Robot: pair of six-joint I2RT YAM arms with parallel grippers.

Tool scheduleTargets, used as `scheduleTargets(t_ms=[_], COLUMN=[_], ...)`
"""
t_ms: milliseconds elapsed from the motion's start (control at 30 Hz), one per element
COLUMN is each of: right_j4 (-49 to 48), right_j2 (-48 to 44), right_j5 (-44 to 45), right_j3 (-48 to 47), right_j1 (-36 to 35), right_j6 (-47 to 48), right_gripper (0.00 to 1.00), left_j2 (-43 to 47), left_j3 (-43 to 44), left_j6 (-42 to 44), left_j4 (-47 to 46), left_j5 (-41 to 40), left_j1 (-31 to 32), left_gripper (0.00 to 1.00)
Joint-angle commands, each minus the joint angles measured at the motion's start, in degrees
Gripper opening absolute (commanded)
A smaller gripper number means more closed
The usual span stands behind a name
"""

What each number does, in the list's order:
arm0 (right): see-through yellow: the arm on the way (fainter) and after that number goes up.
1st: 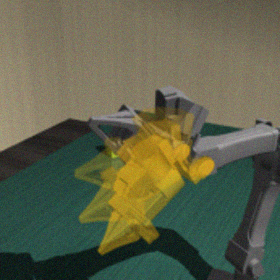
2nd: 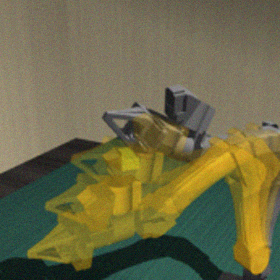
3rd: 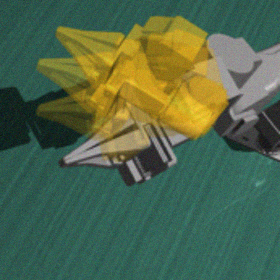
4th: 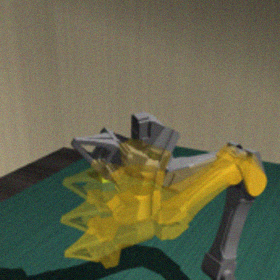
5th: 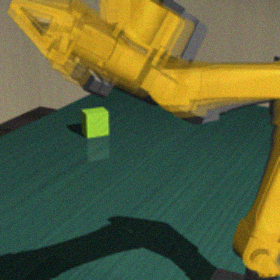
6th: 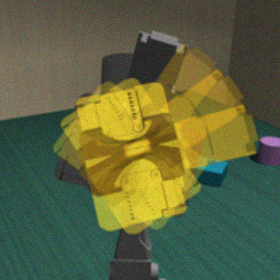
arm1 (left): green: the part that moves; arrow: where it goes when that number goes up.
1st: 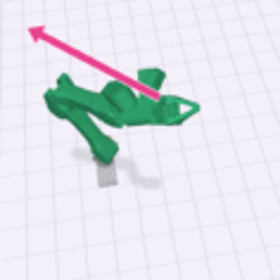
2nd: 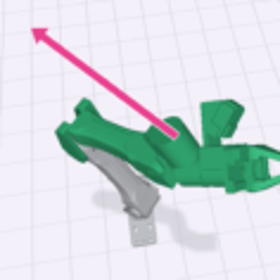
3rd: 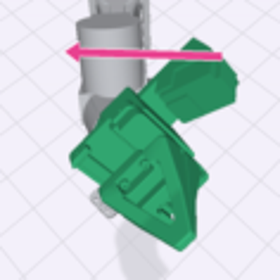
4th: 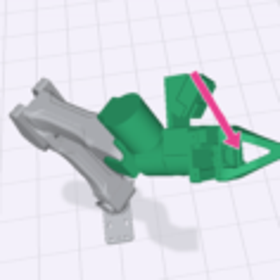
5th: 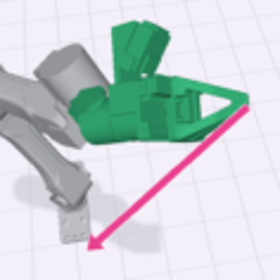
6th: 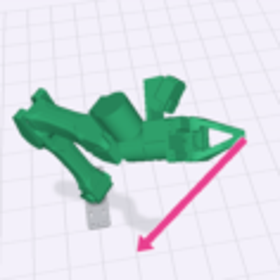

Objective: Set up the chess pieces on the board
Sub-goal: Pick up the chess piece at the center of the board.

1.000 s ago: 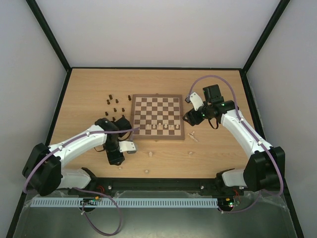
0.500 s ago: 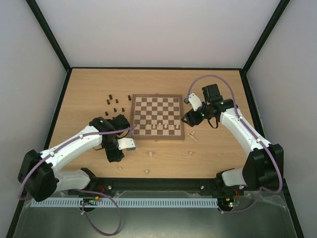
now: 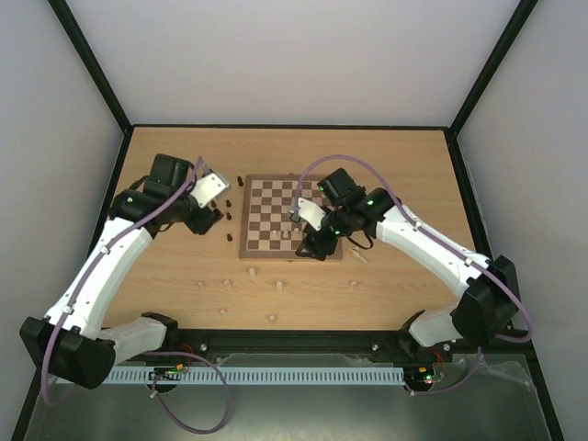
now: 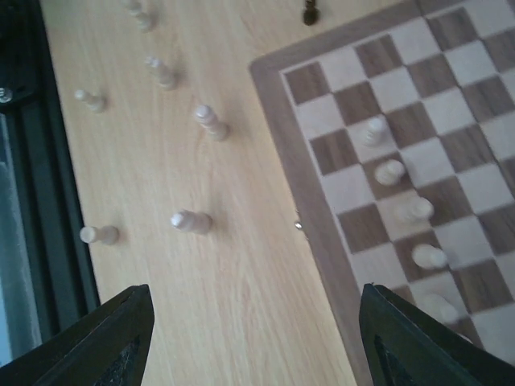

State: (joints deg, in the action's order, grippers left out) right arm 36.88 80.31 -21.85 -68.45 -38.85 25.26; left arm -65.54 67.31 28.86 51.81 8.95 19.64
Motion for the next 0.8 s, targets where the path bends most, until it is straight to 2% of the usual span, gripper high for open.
scheduleTargets(t_ms=[0, 200, 400, 567, 767], right_j4=[2.57, -2.18, -5.94, -6.29, -8.37], right_j2=[2.85, 8.18, 14.68, 21.87, 27.28], right_j5=[0.35, 4.05, 9.17, 9.54, 12.63], right_j3=[-2.55, -3.57, -5.9, -11.74, -14.81], right_j1=[-5.94, -16.49, -23.52, -26.08, -30.03], right_j6=[-2.06, -6.31, -8.2, -8.98, -9.71], right_gripper=[0.71, 0.67, 0.67, 0.62, 0.53], left_j2=[-0.91, -1.26, 0.57, 2.25, 5.16], left_j3=[3.01, 5.94, 6.52, 6.15, 6.07], left_j6=[-3.21, -8.77, -9.61, -8.07, -6.9], left_j4=[-9.2, -16.01, -15.58, -12.81, -10.35], left_j5=[7.26, 18.96, 29.46, 33.38, 34.08], left_j1=[-7.09, -21.21, -31.54, -35.19, -35.94], left_gripper=[0.66, 0.69, 0.71, 0.71, 0.72])
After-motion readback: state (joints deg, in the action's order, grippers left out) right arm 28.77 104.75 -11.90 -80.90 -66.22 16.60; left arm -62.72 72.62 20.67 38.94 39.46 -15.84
